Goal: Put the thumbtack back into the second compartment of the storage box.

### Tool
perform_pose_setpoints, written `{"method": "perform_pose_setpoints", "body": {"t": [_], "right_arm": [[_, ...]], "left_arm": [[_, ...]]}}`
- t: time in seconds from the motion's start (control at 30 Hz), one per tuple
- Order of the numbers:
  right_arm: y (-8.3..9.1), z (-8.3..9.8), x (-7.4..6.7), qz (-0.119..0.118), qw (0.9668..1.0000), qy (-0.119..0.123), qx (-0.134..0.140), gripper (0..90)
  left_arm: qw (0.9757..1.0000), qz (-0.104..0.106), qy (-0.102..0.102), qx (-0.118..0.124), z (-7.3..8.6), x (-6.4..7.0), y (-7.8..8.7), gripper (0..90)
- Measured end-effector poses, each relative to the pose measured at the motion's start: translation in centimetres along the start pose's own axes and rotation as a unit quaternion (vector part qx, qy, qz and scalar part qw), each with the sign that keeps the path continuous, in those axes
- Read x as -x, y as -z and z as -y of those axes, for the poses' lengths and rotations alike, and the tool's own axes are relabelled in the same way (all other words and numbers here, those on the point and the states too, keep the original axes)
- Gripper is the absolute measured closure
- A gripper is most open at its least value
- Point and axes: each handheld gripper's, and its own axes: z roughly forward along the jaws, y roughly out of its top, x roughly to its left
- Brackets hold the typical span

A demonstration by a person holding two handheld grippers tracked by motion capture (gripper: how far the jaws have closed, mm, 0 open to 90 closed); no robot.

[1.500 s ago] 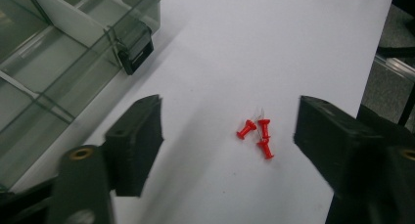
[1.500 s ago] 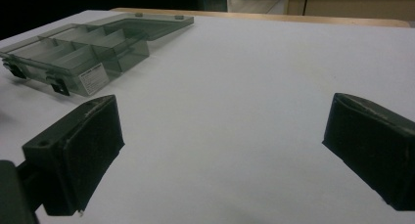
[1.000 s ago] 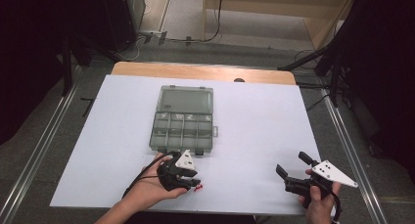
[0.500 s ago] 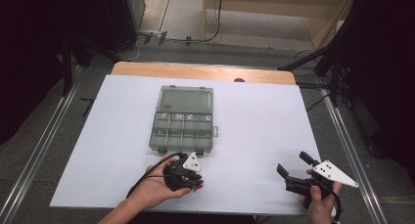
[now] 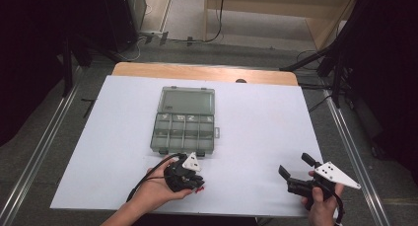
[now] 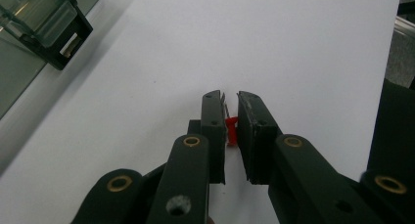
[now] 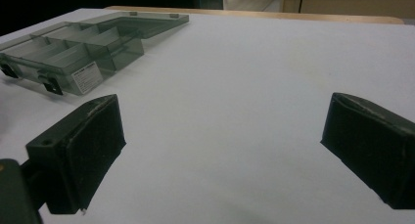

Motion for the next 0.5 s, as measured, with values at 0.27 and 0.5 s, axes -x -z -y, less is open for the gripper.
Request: {"method": "perform_pose_setpoints", "body": {"t": [0.27, 0.5], "right_arm": [[0.02, 0.05, -0.02, -0.001, 1.0, 0.001, 0.003, 2.1], [-0.01, 0.04, -0.09, -0.001, 1.0, 0.002, 0.003, 2.2]], "left_arm": [[1.0, 0.007, 0.003, -0.003, -0.06, -0.19, 0.13, 82.3], [1.0, 0.007, 0.0, -0.002, 0.0, -0.35, 0.58, 82.4]]}}
